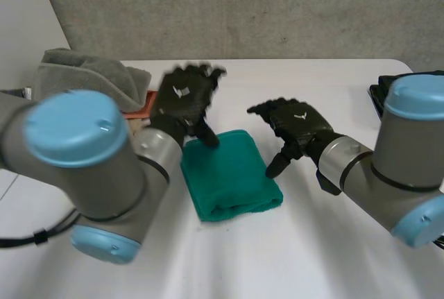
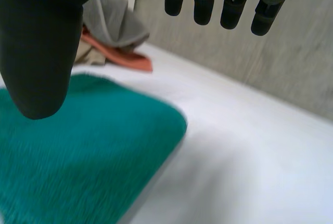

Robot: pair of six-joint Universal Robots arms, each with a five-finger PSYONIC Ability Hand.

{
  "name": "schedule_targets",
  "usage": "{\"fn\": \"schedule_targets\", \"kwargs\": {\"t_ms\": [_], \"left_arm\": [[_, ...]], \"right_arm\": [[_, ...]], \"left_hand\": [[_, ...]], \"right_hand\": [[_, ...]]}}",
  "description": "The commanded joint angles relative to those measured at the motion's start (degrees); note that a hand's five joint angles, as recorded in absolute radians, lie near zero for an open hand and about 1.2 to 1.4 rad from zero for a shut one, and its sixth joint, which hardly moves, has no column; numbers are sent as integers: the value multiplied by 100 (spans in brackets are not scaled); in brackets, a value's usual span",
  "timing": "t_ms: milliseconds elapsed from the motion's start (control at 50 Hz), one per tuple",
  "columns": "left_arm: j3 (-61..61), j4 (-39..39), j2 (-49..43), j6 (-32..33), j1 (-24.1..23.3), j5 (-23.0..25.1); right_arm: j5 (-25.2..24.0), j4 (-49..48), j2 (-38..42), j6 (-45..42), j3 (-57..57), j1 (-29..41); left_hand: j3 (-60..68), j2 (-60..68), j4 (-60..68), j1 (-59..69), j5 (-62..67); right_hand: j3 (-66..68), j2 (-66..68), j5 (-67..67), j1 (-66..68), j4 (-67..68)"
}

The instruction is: Fold the laundry.

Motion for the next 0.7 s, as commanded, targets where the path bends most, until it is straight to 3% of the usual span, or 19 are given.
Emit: {"fn": "schedule_targets", "kwargs": {"t_ms": [20,100,220,320,440,540,560,700], "left_arm": [[332,-839,-937,-266,-330,-900],[437,-1182,-1333,-231,-418,-1085],[639,-1498,-1694,-187,-339,-1094],[683,-1578,-1650,-12,-94,-1068],[841,-1534,-1009,428,47,-875],[1096,-1534,-473,657,144,-24],[1157,-1543,-333,675,188,413],[1334,-1718,-173,833,338,2156]], "right_arm": [[-121,862,1056,-215,-1028,26],[-323,915,1504,-408,-1328,26],[-149,924,1839,-1136,-1469,35],[291,863,1629,-2025,-1355,69],[459,240,768,-2298,-635,271],[415,-858,3,-2351,647,579],[415,-1008,-76,-2360,806,632],[397,-1993,-156,-2491,1897,764]], "left_hand": [[-117,-77,-48,60,-154],[-100,-60,-31,77,-137],[-17,24,53,160,-53],[34,75,104,211,-2],[-67,-26,3,111,-103],[-100,-60,-31,77,-137],[-34,7,36,143,-70],[-16,24,53,161,-53]], "right_hand": [[-205,-209,-290,-285,-234],[-205,-209,-290,-285,-234],[-115,-119,-200,-195,-144],[207,203,122,127,178],[207,203,122,127,178],[174,169,89,93,145],[174,169,89,93,145],[174,169,89,93,145]]}}
